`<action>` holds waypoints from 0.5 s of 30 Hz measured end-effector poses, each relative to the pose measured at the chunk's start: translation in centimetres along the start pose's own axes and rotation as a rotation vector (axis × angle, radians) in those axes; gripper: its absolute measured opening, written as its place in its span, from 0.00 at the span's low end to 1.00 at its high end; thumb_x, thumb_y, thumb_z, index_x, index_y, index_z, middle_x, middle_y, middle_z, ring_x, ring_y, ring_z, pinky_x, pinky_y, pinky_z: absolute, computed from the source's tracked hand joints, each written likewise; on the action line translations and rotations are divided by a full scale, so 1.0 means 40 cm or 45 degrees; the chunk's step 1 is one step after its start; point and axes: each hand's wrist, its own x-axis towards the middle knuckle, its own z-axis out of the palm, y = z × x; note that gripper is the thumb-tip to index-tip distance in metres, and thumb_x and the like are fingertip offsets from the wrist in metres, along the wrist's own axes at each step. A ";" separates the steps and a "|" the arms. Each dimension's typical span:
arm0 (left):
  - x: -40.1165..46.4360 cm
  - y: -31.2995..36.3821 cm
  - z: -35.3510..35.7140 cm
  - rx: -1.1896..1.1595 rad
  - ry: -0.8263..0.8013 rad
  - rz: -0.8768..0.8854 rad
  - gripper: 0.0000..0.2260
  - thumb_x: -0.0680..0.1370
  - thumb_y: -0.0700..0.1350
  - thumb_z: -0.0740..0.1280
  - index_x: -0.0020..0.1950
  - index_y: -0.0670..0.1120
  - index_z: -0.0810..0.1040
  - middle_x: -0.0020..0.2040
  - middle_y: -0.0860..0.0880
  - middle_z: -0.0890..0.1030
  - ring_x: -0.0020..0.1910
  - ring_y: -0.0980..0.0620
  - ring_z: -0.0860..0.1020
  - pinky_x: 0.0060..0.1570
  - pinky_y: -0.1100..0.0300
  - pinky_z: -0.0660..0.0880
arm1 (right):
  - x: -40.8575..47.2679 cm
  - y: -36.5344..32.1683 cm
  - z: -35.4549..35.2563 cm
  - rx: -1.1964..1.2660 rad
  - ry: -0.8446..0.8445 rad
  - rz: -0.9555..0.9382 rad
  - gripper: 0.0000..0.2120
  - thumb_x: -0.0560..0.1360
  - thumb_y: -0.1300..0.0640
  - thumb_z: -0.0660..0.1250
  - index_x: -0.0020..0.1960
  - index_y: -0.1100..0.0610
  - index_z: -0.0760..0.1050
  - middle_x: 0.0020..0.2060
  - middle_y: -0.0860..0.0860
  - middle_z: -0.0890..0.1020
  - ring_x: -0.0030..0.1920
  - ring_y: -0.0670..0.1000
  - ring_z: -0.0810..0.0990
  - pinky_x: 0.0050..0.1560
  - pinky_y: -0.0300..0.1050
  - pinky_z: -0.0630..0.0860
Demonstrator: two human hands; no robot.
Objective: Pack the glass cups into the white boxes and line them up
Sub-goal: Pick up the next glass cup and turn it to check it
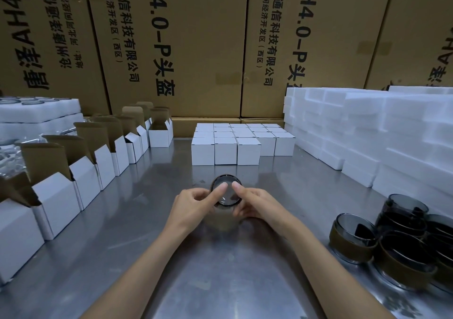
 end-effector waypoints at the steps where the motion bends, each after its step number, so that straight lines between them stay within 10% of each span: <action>1: 0.002 -0.003 0.000 0.003 -0.005 -0.013 0.38 0.58 0.76 0.60 0.37 0.41 0.82 0.27 0.52 0.78 0.29 0.58 0.73 0.38 0.62 0.71 | 0.001 0.000 -0.001 -0.007 -0.001 0.002 0.31 0.61 0.29 0.65 0.45 0.57 0.77 0.32 0.53 0.82 0.35 0.46 0.79 0.51 0.44 0.76; 6: 0.006 -0.008 0.001 -0.028 -0.060 0.008 0.32 0.59 0.74 0.63 0.38 0.46 0.83 0.31 0.54 0.82 0.32 0.60 0.77 0.42 0.60 0.74 | 0.004 0.006 -0.005 0.012 -0.006 0.003 0.31 0.60 0.29 0.68 0.47 0.56 0.78 0.36 0.52 0.84 0.40 0.48 0.81 0.52 0.44 0.77; 10: 0.013 -0.029 0.007 -0.041 -0.118 0.138 0.19 0.64 0.62 0.73 0.53 0.59 0.79 0.48 0.54 0.83 0.46 0.55 0.81 0.51 0.57 0.78 | 0.002 0.014 -0.016 0.116 -0.004 -0.013 0.23 0.70 0.48 0.74 0.63 0.50 0.75 0.54 0.51 0.84 0.55 0.50 0.82 0.62 0.50 0.75; 15: 0.021 -0.048 0.003 -0.048 -0.163 0.230 0.26 0.68 0.47 0.78 0.61 0.63 0.72 0.58 0.54 0.80 0.47 0.48 0.82 0.49 0.56 0.79 | -0.003 0.012 -0.019 0.101 -0.005 -0.060 0.28 0.71 0.63 0.73 0.68 0.49 0.69 0.53 0.57 0.83 0.55 0.52 0.82 0.55 0.41 0.78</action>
